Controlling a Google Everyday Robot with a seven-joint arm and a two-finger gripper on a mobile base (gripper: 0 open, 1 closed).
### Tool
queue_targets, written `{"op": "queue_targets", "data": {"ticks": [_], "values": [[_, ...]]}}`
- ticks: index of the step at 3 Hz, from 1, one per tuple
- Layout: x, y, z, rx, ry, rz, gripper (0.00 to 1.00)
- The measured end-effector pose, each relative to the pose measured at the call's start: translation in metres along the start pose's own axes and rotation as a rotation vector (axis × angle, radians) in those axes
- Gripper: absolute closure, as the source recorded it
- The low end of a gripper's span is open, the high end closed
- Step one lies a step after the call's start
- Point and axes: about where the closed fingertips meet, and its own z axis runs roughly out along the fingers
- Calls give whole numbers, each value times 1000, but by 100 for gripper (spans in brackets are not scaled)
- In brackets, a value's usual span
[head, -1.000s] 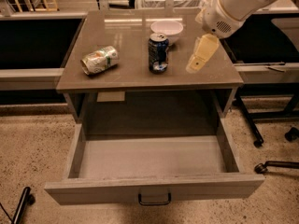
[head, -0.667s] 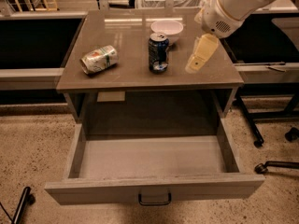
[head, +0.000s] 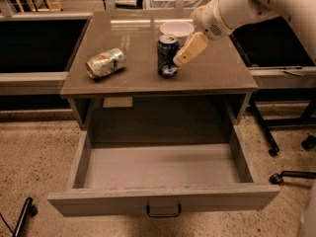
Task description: Place pepsi can into top drawer
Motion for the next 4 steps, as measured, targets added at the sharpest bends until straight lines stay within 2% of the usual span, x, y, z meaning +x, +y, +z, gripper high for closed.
{"op": "queue_targets", "data": {"ticks": [1, 2, 3, 4], "values": [[-10, -10, 18, -3, -108, 38, 0], [-10, -2, 23, -23, -175, 109, 0], [-9, 9, 35, -61, -210, 151, 0], [-10, 10, 36, -65, -213, 154, 0]]}}
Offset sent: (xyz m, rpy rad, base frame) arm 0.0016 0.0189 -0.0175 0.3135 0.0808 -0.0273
